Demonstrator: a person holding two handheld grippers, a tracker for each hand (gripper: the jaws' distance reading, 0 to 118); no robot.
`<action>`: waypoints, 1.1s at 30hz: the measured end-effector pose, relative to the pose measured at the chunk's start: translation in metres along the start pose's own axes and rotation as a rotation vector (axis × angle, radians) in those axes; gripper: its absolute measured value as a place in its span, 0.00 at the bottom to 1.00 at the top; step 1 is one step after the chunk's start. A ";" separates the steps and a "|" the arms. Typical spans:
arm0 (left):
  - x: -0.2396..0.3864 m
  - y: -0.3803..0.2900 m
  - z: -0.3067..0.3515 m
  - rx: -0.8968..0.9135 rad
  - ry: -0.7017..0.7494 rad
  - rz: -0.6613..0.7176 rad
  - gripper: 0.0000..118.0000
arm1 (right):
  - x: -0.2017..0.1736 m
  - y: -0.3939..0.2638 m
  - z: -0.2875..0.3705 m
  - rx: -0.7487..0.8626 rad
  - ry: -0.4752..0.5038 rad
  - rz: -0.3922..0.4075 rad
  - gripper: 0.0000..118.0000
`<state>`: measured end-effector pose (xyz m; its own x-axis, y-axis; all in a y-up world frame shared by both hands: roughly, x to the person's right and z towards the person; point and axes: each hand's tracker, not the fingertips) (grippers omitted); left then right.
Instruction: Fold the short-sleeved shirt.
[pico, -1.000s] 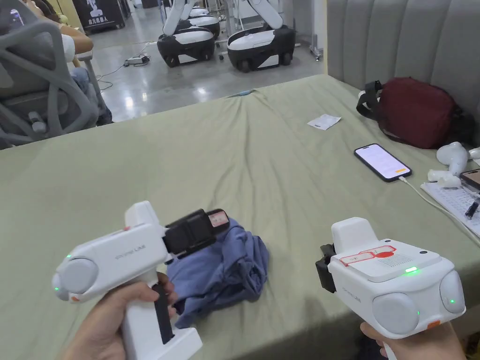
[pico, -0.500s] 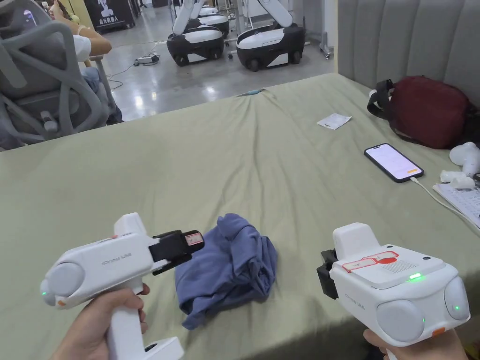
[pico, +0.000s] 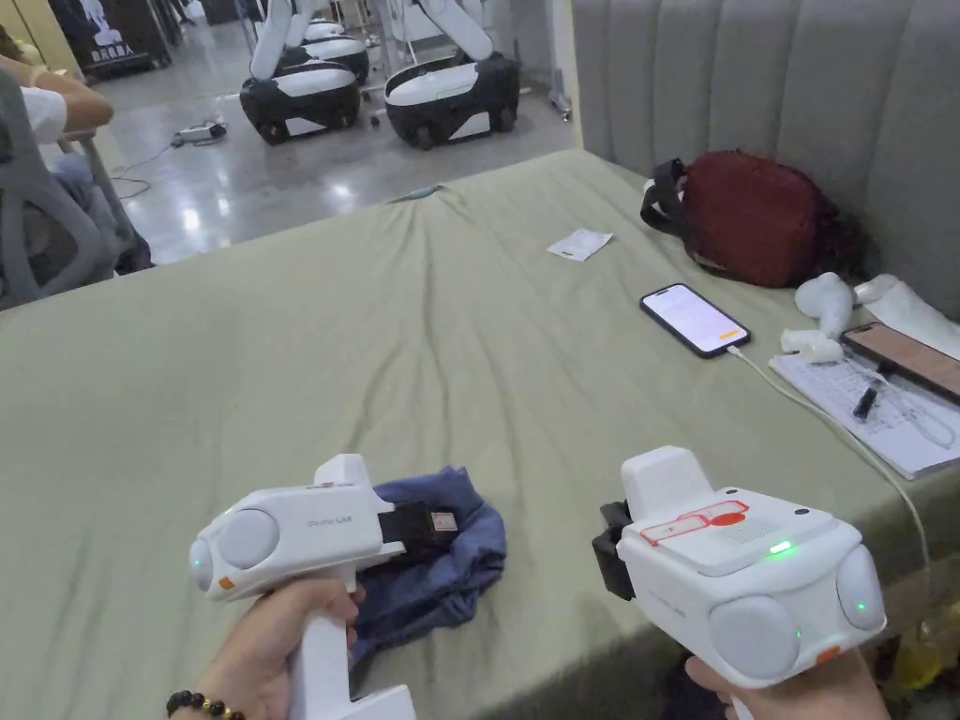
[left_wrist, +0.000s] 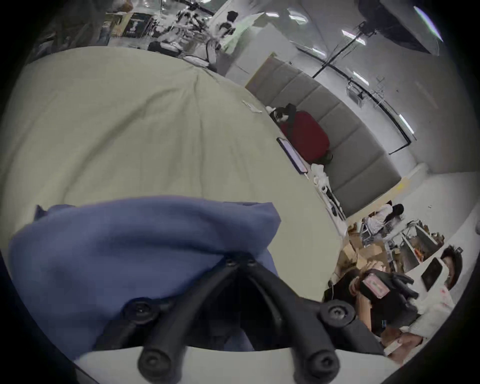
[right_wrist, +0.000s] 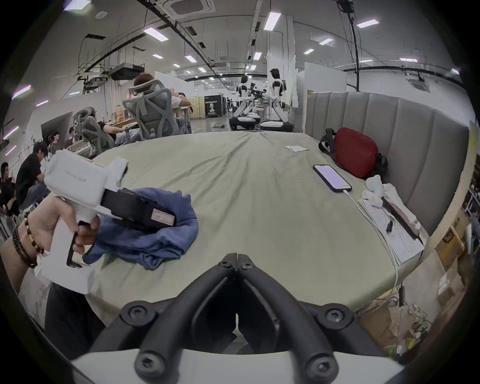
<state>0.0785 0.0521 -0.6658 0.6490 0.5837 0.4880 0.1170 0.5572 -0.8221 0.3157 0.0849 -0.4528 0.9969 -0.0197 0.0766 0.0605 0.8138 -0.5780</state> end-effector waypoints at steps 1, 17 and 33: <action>0.003 0.001 0.014 0.033 -0.012 -0.020 0.00 | -0.002 0.005 -0.004 0.003 0.022 0.000 0.00; -0.059 -0.072 0.178 0.352 0.012 0.151 0.14 | -0.067 0.044 -0.147 -0.231 0.353 -0.105 0.00; -0.073 -0.036 0.054 0.215 0.003 0.291 0.77 | -0.061 0.027 -0.147 -0.152 0.352 -0.106 0.00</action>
<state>-0.0135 0.0209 -0.6557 0.6342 0.7344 0.2417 -0.2336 0.4800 -0.8456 0.2635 0.0228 -0.5925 0.9395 -0.3184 -0.1261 0.1441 0.7016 -0.6978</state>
